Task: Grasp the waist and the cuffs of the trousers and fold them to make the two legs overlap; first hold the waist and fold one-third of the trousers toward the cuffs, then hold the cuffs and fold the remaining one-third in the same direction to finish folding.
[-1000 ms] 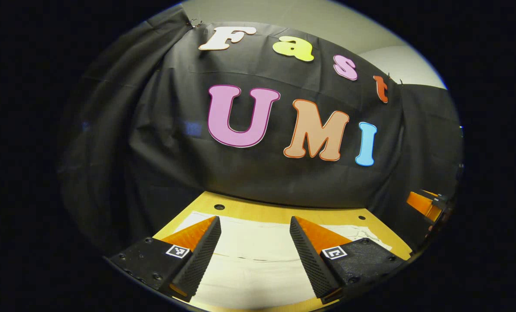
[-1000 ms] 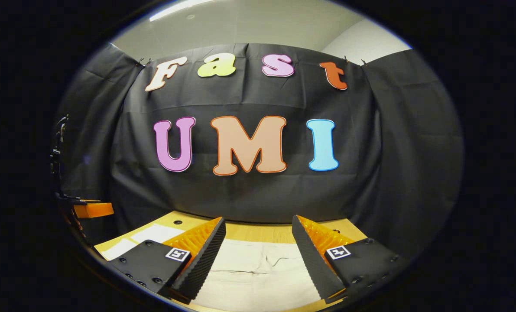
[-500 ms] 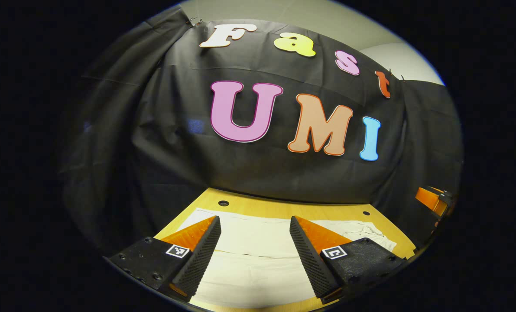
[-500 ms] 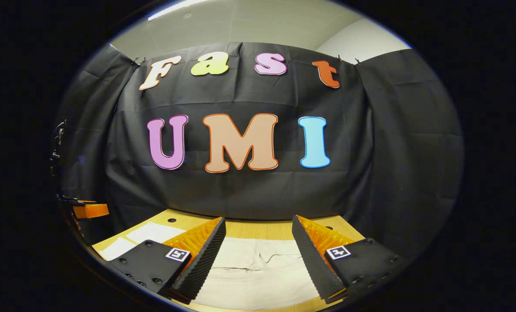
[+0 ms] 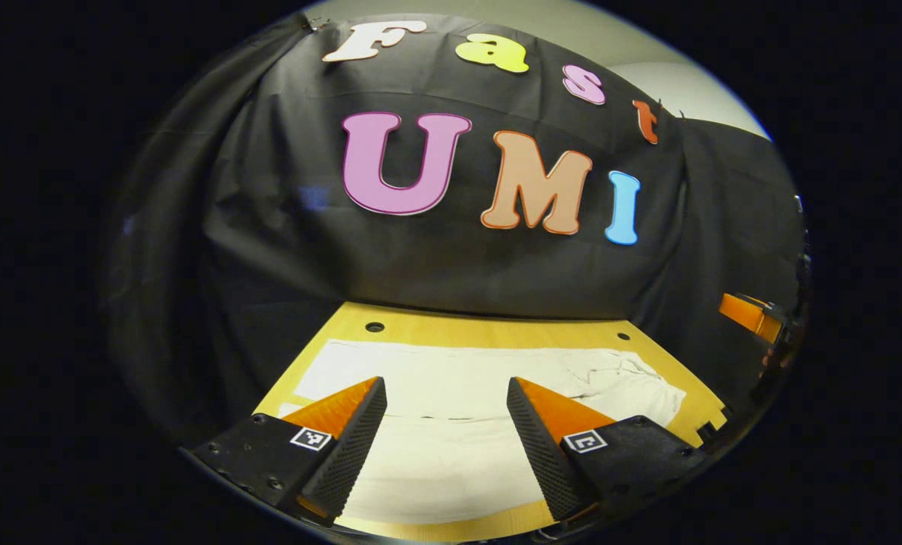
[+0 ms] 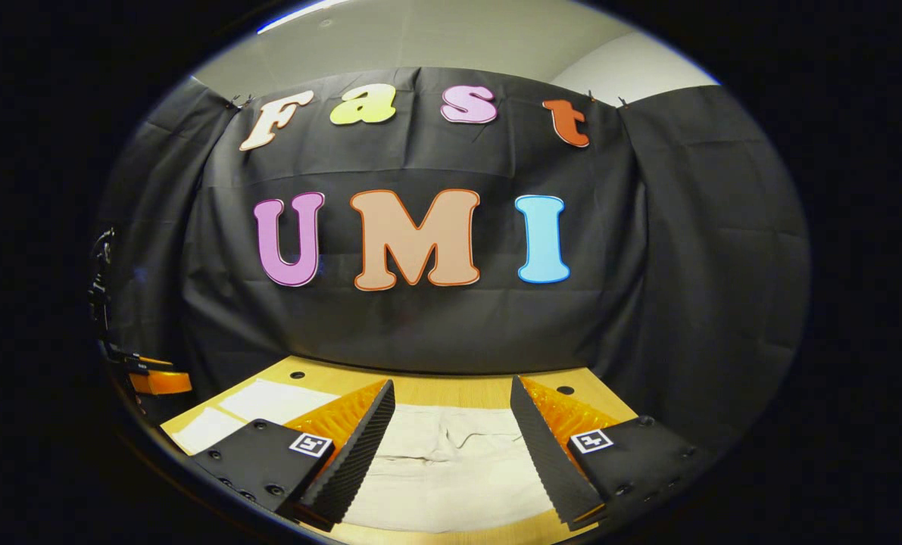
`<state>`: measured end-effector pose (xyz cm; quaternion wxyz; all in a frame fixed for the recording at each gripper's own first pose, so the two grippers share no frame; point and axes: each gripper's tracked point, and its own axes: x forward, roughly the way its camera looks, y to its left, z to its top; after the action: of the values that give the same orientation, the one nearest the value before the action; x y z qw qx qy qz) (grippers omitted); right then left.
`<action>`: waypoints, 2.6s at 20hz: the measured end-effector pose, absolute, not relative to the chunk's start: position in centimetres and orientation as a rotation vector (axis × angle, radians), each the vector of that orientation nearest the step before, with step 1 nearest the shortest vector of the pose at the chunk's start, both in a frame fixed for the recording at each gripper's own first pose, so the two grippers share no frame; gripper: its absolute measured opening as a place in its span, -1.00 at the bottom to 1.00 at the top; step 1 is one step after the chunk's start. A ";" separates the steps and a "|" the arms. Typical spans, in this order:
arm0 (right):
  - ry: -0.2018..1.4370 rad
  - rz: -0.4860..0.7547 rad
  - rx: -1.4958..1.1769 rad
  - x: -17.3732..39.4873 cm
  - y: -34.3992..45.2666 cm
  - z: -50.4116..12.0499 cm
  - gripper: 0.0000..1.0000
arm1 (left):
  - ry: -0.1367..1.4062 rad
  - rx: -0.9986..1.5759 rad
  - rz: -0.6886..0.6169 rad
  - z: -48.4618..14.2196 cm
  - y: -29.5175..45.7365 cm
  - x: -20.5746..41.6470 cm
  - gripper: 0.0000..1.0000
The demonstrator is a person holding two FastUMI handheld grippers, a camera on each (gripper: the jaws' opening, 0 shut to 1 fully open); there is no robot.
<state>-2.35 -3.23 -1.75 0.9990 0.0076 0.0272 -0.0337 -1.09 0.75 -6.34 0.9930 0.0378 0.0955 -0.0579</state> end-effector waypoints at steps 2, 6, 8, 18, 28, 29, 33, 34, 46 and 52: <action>0.046 -0.087 0.011 -2.8 -4.1 -1.5 0.96 | 0.244 0.115 -0.168 -7.4 0.6 -1.6 0.89; 0.062 -0.130 -0.026 -3.5 -5.5 -2.1 0.96 | 0.364 0.209 -0.268 -10.6 1.1 -2.0 0.88; 0.075 -0.139 -0.012 -3.7 -5.7 -2.7 0.96 | 0.458 0.224 -0.325 -13.4 1.6 -3.1 0.89; 0.137 -0.169 -0.020 -4.8 -5.1 -5.2 0.96 | 0.868 0.495 -0.511 -25.1 8.3 -8.4 0.84; 0.165 -0.196 -0.084 -5.9 -5.9 -6.4 0.96 | 1.099 0.707 -0.589 -29.4 13.0 -10.8 0.58; 0.165 -0.198 -0.084 -5.8 -6.0 -6.3 0.96 | 1.120 0.730 -0.596 -29.8 13.3 -11.0 0.54; 0.172 -0.199 -0.071 -5.7 -6.8 -6.7 0.95 | 1.145 0.734 -0.612 -30.2 13.0 -11.1 0.35; 0.173 -0.199 -0.072 -5.5 -6.9 -6.8 0.95 | 1.162 0.739 -0.610 -30.3 13.0 -11.1 0.32; 0.279 -0.029 -0.218 -3.8 -8.7 -10.7 0.94 | 1.252 0.800 -0.545 -30.4 13.2 -9.7 -1.00; 0.423 0.161 -0.366 -3.5 -9.4 -16.7 0.94 | 1.258 0.839 -0.521 -30.5 13.0 -9.8 -1.00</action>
<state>-3.49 -9.37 -16.69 0.9579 -0.1804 0.2087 0.0794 -9.77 13.01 -30.47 0.6970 0.3764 0.5639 -0.2337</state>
